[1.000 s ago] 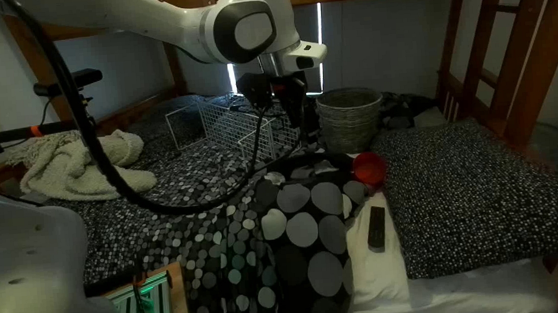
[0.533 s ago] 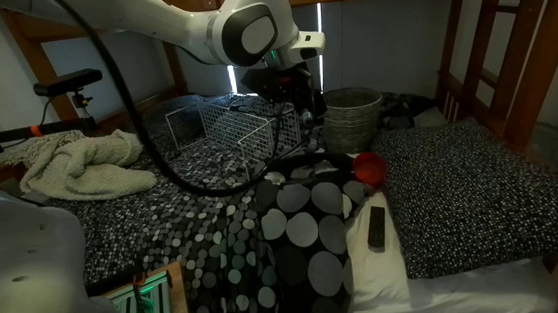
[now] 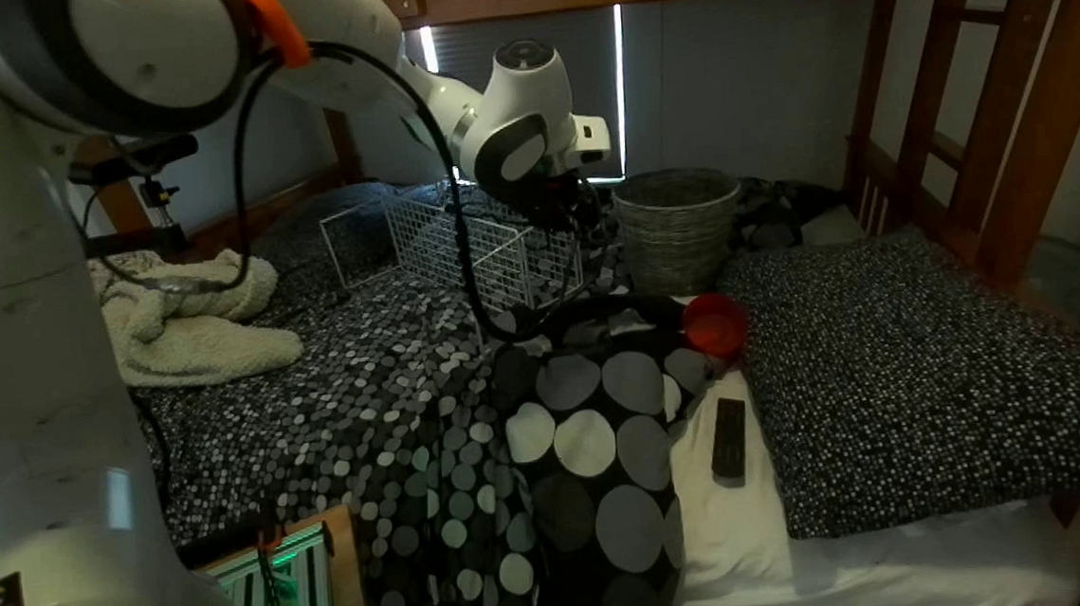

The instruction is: Put the black hanger in the basket

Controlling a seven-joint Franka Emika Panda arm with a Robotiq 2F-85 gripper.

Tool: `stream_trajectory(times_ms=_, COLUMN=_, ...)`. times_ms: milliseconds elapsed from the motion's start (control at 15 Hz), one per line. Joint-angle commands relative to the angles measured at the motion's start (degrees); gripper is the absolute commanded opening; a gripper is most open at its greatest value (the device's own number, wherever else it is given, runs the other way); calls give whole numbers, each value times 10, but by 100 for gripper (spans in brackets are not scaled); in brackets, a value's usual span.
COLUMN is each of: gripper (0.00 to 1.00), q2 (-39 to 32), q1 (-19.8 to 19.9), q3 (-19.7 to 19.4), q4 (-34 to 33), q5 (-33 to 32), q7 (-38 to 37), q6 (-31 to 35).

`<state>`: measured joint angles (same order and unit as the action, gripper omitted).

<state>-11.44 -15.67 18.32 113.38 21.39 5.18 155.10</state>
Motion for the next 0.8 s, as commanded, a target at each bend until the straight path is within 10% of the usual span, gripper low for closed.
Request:
stream_trajectory(times_ms=0, gripper=100, q2=-119, q1=21, q3=62, q4=-120, q5=68, q7=104, q6=-39)
stream_trajectory(times_ms=467, gripper=100, q2=-243, q1=5, q3=39, q4=-315, q5=-37, q7=107, q6=-329)
stream_trajectory(times_ms=733, gripper=100, q2=-238, q1=1, q3=27, q4=-322, q5=-60, q7=119, q6=-327)
